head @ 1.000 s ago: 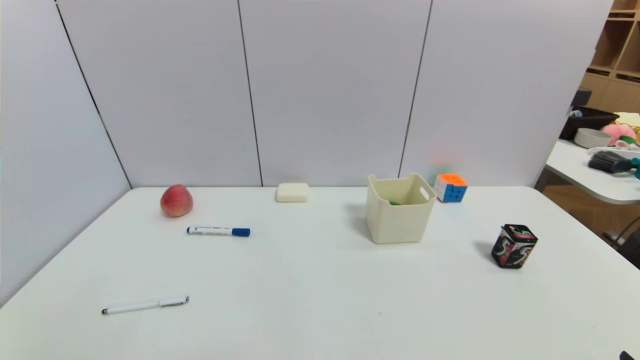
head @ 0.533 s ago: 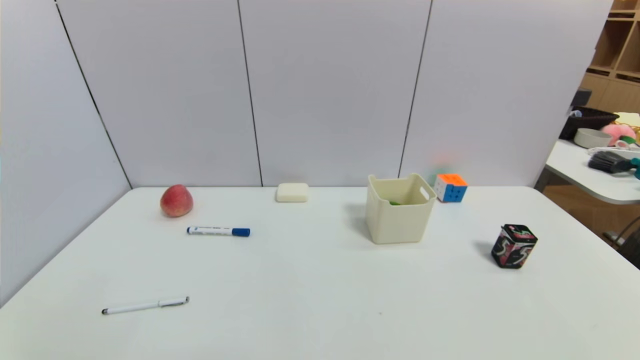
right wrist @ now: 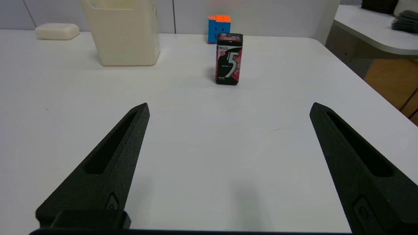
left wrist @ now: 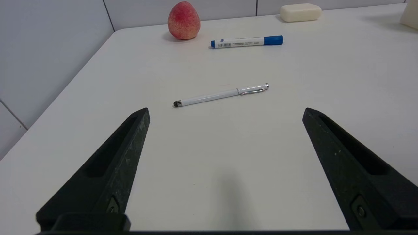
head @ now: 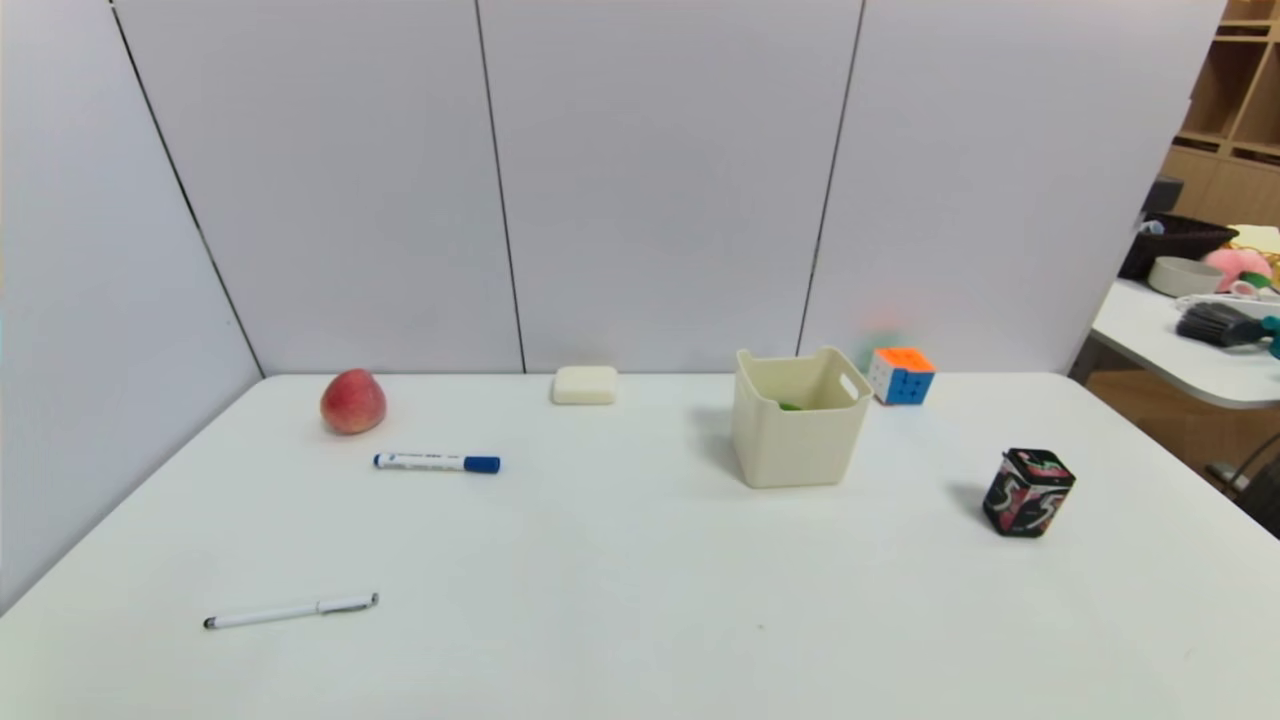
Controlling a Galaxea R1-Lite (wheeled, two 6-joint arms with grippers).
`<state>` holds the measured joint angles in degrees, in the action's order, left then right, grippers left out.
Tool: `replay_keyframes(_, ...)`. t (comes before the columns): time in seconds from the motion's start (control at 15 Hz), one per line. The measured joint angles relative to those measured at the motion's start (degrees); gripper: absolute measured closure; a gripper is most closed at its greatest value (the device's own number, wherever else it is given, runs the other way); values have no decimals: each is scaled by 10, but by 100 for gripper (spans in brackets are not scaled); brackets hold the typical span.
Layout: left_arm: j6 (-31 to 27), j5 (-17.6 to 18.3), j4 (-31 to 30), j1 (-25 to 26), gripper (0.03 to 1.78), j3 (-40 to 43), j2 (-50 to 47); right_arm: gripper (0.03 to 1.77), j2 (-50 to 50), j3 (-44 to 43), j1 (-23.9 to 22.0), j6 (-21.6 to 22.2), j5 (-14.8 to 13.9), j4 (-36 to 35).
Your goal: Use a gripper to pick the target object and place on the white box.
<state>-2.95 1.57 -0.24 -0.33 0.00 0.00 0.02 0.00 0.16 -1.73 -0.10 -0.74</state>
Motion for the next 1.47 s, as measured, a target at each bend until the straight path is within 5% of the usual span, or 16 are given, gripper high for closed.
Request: replay_keyframes(1.47, 0, 0, 0, 0, 12, 0, 0, 11, -1, 0, 0, 3, -1, 0)
